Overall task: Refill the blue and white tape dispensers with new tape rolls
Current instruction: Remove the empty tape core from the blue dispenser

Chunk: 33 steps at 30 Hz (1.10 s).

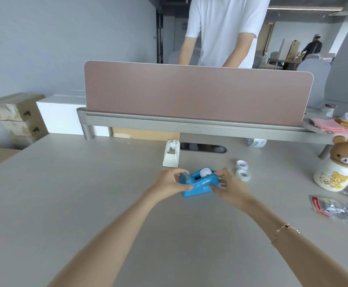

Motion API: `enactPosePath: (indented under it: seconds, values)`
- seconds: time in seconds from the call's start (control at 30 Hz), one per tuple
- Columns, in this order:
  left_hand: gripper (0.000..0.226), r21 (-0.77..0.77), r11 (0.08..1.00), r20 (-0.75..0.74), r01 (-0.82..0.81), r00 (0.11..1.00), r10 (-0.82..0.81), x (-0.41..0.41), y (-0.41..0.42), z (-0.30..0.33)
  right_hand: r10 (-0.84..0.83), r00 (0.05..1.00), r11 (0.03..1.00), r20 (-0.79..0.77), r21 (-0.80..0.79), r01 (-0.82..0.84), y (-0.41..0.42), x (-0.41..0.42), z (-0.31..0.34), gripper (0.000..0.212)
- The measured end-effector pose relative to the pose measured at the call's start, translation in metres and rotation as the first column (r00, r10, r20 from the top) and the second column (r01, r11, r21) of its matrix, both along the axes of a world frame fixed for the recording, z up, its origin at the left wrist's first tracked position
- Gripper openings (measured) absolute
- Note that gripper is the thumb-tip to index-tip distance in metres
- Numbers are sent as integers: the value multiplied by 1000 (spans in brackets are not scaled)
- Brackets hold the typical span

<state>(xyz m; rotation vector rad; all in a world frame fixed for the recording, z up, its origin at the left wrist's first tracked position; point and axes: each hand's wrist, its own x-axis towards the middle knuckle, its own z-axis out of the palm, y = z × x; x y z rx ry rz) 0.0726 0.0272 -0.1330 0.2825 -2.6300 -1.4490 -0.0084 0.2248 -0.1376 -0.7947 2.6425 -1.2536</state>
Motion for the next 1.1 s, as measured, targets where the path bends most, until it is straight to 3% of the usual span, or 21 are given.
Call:
enactPosePath:
  seconds: [0.2,0.37,0.6,0.8,1.1]
  values:
    - [50,146,989,21,8,1000,-11,28,-5,-14,-14,1000,999,6,-45,14,15,39,-5,22]
    - [43,232,972,-12,26,1000,-24,50,0,-24,-10,999,997,-53,-73,6,30,72,-24,28]
    - [44,207,978,-101,30,995,-9,69,0,-36,17,993,988,-114,-148,-34,35,90,-33,25]
    - [46,270,961,-103,62,994,-36,75,0,-36,-14,964,984,-266,-177,-35,36,95,-35,20]
    - [41,276,958,-96,75,994,-50,77,0,-35,30,990,965,-138,-253,-65,37,96,-34,12]
